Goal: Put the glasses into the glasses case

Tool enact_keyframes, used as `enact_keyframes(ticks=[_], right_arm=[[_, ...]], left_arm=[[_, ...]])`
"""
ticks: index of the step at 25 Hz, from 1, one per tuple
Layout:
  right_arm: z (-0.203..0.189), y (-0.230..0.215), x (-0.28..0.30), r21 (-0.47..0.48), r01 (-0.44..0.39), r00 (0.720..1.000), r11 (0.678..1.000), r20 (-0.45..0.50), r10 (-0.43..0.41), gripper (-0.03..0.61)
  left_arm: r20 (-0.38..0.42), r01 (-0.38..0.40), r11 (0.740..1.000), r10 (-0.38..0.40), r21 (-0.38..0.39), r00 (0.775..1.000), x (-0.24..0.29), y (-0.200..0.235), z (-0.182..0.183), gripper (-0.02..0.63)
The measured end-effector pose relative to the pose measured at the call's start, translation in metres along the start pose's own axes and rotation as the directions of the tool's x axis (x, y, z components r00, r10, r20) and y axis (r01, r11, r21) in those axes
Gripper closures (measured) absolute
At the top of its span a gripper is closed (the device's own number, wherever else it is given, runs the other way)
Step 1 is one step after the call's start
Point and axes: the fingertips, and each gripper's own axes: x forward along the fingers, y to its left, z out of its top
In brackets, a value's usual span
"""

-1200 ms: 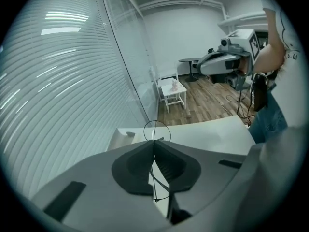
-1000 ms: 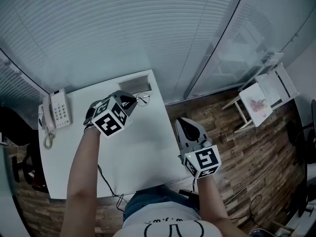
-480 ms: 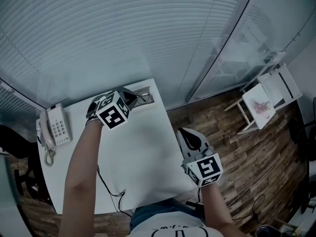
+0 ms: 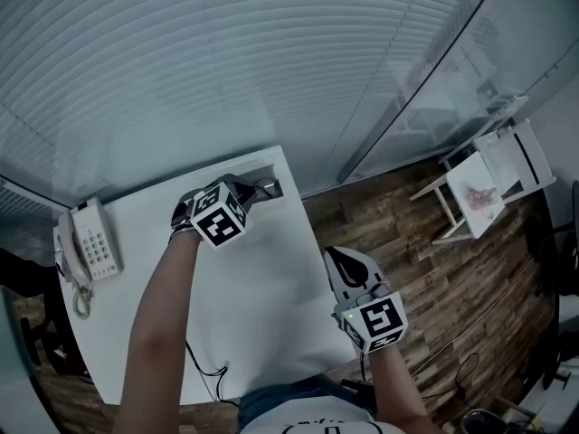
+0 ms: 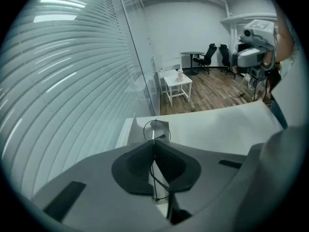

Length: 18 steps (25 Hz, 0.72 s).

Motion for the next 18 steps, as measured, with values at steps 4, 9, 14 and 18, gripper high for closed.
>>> enact_keyframes(ticks=[4, 9, 14, 18], right_arm=[[-0.007, -0.005, 0.007, 0.005, 0.004, 1.0, 1.0, -0.022, -0.004, 0.568], [-0.012, -0.007, 0.013, 0.002, 0.006, 0.999, 1.0, -0.036, -0.006, 0.568], [-0.011, -0.007, 0.016, 0.004, 0.013, 0.999, 1.0, -0.036, -0.012, 0.568], [-0.01, -0.004, 0.014, -0.004, 0.015, 0.999, 1.0, -0.036, -0.015, 0.568]], left_arm=[[-0.021, -0.022, 1.0, 0.022, -0.02, 1.0, 0.015, 0.011, -0.008, 0.592], [-0.045, -0.007, 0.999, 0.005, -0.031, 0.999, 0.028, 0.011, -0.017, 0.592], [-0.048, 0.035, 0.999, -0.036, -0.038, 0.998, 0.032, -0.002, -0.02, 0.591], [-0.043, 0.047, 0.998, -0.049, -0.048, 0.998, 0.032, -0.005, -0.019, 0.587]])
